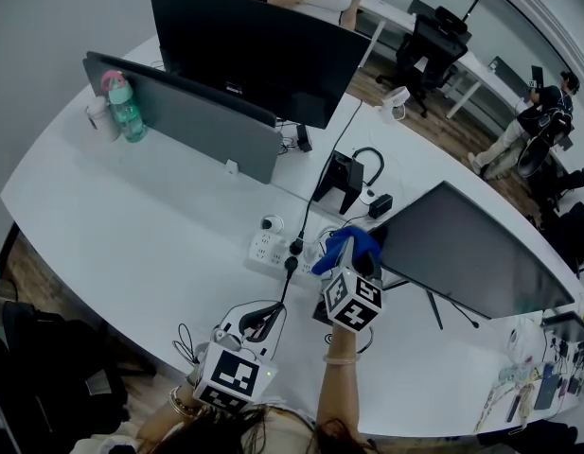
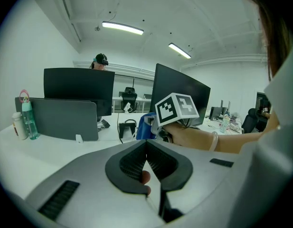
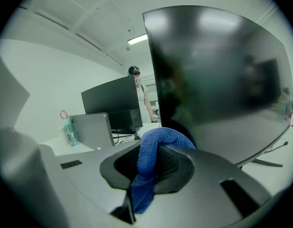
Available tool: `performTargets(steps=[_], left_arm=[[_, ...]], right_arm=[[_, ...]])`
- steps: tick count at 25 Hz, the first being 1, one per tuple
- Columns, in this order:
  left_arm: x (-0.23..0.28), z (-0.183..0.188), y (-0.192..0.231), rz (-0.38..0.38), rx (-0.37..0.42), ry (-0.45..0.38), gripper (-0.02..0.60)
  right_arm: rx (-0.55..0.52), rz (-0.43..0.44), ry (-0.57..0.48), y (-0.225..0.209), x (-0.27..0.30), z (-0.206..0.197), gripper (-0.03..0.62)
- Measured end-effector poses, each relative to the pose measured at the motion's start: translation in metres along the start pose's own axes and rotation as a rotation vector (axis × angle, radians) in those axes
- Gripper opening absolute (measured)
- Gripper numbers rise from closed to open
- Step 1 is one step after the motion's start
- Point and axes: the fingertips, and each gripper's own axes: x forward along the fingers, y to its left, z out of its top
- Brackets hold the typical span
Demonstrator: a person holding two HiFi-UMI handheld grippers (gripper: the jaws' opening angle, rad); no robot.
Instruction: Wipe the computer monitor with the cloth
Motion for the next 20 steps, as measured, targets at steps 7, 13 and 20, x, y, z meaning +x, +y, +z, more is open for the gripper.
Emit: performTargets(steps=[7, 13, 20], left_arm=[[0.000, -0.002, 0.000, -0.003, 0.020, 0.025, 0.009], [-0.001, -0.003, 0.005, 0.016, 0.052, 0.039, 0.009], [-0.001, -0.004, 0.004, 0.008, 0.056, 0.040, 0.009]], right_arm=[[-0.020, -0.006, -0.034, 0.003, -0.007, 0.017, 0.063], [-0.028, -0.008, -0.059, 0.005, -0.012, 0.027, 0.063], [-0.012, -0.008, -0.068, 0.005, -0.016, 0.036, 0.063]])
